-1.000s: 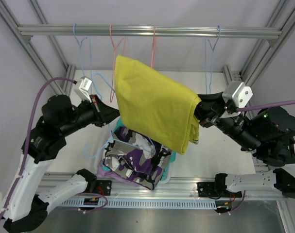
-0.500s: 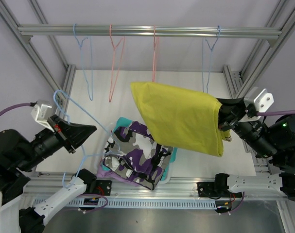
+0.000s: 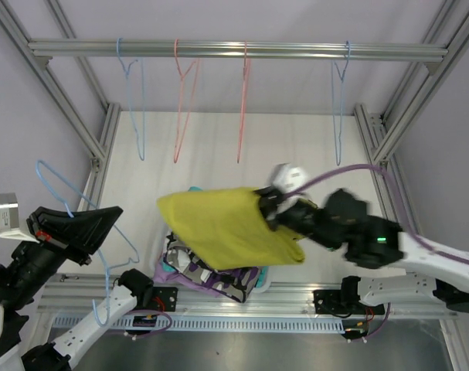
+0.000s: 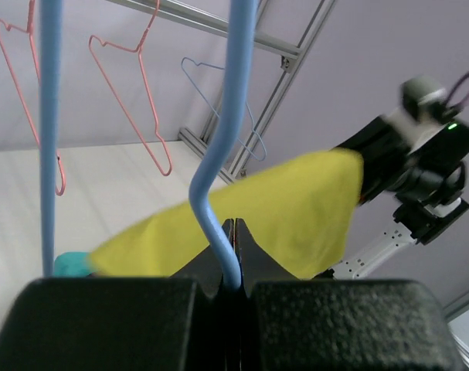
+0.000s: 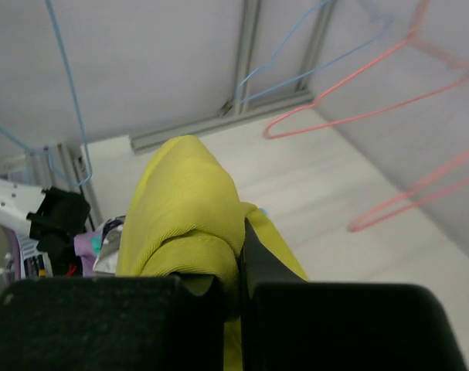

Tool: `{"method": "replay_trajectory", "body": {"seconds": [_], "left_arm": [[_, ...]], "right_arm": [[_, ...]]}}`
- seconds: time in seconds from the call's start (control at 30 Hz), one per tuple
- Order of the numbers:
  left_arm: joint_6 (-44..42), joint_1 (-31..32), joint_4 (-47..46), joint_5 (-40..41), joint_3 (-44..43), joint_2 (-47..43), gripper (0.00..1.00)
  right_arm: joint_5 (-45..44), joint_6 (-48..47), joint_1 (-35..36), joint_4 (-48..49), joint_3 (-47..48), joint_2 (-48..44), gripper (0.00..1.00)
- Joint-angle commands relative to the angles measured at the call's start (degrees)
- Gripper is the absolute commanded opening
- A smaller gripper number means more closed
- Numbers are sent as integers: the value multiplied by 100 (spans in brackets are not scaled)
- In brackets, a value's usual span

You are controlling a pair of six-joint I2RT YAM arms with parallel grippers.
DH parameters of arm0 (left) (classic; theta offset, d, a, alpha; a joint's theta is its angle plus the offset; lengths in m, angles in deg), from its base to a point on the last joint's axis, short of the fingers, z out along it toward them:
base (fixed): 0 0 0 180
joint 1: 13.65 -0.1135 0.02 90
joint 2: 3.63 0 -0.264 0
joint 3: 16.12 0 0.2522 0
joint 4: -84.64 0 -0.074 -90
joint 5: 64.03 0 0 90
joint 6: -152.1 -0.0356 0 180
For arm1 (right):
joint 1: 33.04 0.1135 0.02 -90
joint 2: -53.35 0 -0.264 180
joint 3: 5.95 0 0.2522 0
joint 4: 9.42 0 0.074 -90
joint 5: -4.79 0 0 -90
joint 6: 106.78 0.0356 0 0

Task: Remove the trousers from the hanger
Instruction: Place the trousers in the bin.

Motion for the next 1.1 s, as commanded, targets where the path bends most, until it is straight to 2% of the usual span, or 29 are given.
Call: {"method": "replay_trajectory", "body": {"seconds": [0.0,0.03,0.17,0.43,0.7,0.87,0.97,1.0,1.03,1.07], "left_arm": [[180,-44,-129,-14,39,-176,0],[171,-44,-68,29,21,-194,1],[40,-44,99,126,-5,-282,1],[-84,-44,179,373,293,-633,1],[30,-44,109,241,548,-722,0],[136,-44,38,153,654,-730,1],[154,-44,3,118,689,-704,0],[162,-44,-6,118,689,-704,1],[163,-44,-15,126,698,-695,1],[163,-44,-32,135,707,-678,0]], "right_arm": [[435,465,327,1535,-599,854,0],[357,491,398,2007,-914,1239,0],[514,921,469,2573,-1250,1900,0],[892,1870,495,3425,-2049,2499,0],[769,3109,223,4972,-3797,3132,0],[760,3374,73,5026,-4134,3159,0],[725,3234,55,4413,-3915,2712,0],[716,3094,55,3785,-3584,2571,23],[716,2997,55,3378,-3345,2283,42],[638,2918,82,2956,-3056,2149,51]]}}
